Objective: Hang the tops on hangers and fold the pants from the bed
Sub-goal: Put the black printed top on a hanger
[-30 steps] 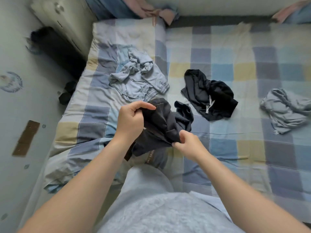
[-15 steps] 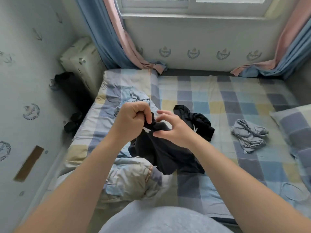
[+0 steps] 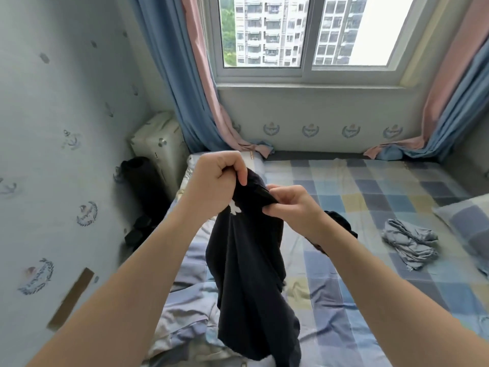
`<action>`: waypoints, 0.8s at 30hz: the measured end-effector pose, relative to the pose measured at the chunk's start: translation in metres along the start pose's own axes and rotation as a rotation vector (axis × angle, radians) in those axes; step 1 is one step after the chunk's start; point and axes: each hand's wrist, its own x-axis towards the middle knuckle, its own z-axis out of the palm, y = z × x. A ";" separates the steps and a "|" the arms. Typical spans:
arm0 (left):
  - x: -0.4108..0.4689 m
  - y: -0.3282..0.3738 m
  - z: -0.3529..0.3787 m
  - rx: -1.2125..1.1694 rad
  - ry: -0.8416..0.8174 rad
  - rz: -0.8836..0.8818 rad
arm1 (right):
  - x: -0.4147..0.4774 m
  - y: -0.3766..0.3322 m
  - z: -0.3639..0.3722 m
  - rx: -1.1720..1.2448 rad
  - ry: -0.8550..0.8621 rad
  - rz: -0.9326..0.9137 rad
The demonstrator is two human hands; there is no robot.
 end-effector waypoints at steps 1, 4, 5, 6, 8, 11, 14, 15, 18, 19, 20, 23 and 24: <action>0.000 0.002 -0.009 0.010 0.015 0.006 | 0.004 -0.004 0.006 0.013 -0.007 0.010; -0.001 0.003 -0.038 0.076 0.075 0.019 | 0.016 -0.019 0.023 0.054 0.028 -0.021; -0.001 0.004 -0.048 0.103 0.096 0.022 | 0.021 -0.025 0.027 0.074 0.046 -0.040; -0.001 0.004 -0.057 0.129 0.117 0.028 | 0.025 -0.030 0.031 0.088 0.067 -0.059; 0.000 0.004 -0.072 0.168 0.163 0.034 | 0.030 -0.038 0.035 0.106 0.084 -0.076; 0.002 0.005 -0.083 0.197 0.249 0.025 | 0.037 -0.037 0.039 0.000 -0.011 0.012; 0.002 0.005 -0.084 0.201 0.327 0.049 | 0.039 -0.014 0.039 -0.454 0.055 0.079; 0.002 0.004 -0.083 0.192 0.352 0.051 | 0.038 -0.002 0.037 -0.575 0.107 0.103; 0.003 -0.001 -0.075 0.158 0.390 0.028 | 0.025 0.038 0.023 -0.693 0.272 0.227; 0.003 -0.004 -0.072 0.152 0.390 0.018 | 0.019 0.051 0.016 -0.709 0.322 0.265; 0.004 -0.007 -0.068 0.146 0.391 0.007 | 0.012 0.063 0.009 -0.736 0.368 0.302; 0.007 -0.016 -0.060 0.131 0.408 -0.016 | -0.012 0.091 -0.015 -0.772 0.482 0.455; 0.009 -0.020 -0.057 0.130 0.410 -0.031 | -0.021 0.097 -0.024 -0.752 0.515 0.510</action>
